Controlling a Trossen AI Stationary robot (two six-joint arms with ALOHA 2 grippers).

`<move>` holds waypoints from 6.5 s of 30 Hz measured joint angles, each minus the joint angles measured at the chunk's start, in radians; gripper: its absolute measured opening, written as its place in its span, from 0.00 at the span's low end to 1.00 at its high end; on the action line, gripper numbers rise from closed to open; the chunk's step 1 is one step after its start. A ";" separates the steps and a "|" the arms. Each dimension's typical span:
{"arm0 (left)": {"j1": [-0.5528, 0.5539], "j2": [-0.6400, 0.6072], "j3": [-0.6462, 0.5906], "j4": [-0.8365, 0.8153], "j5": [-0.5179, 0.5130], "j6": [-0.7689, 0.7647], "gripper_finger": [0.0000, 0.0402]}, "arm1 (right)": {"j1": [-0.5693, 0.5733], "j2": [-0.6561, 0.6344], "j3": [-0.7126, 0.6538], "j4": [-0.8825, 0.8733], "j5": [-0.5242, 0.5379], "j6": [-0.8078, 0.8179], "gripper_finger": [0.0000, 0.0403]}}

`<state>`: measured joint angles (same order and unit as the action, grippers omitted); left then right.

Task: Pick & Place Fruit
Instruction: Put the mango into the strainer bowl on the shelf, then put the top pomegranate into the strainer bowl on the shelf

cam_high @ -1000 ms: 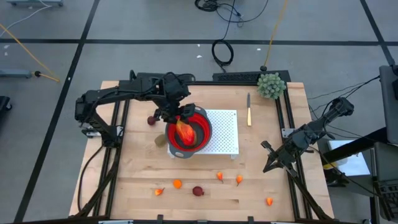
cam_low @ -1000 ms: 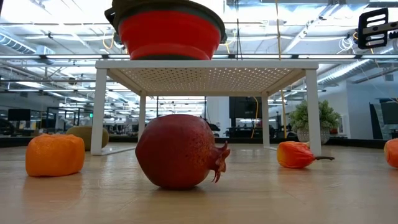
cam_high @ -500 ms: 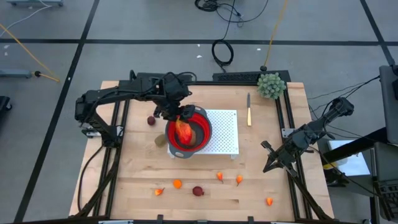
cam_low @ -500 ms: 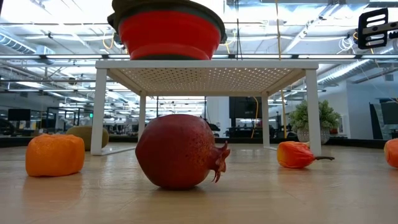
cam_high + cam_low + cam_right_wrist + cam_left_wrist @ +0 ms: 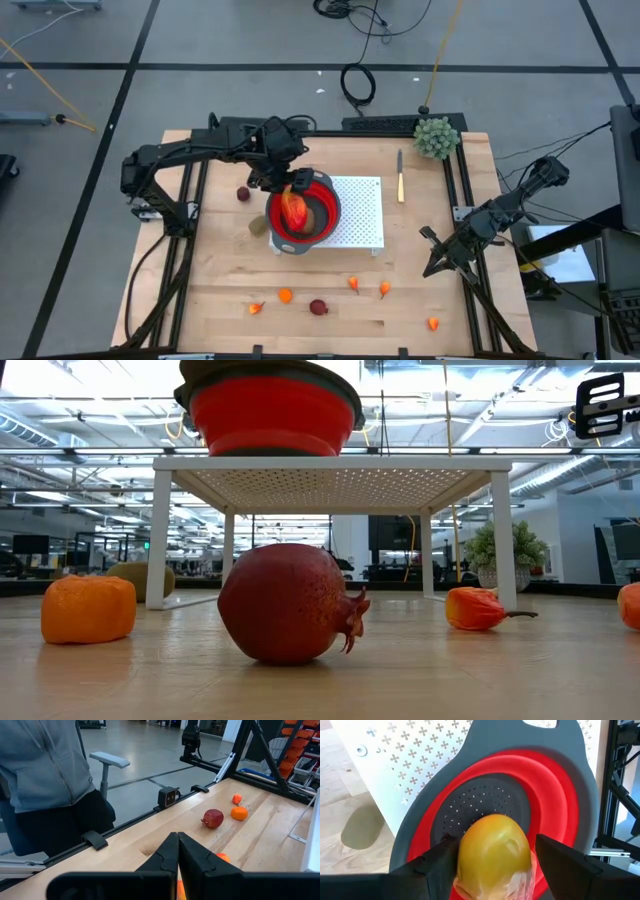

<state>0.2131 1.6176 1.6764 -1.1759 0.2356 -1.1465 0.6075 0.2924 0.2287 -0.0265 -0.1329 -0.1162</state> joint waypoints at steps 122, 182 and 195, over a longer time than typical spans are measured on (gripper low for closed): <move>0.434 -0.233 -0.809 0.164 -0.179 0.278 0.04 | 0.000 0.000 0.000 0.000 0.001 0.052 0.00; 0.401 -0.003 -0.810 0.251 -0.260 0.140 0.71 | 0.000 0.000 0.000 0.001 0.001 0.107 0.00; 0.402 0.012 -0.810 0.260 -0.236 0.155 0.55 | 0.000 0.000 0.000 0.000 0.007 0.048 0.00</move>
<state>0.6147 1.6295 0.8665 -0.9157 -0.0002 -0.9920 0.6075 0.2927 0.2287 -0.0261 -0.1261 -0.0683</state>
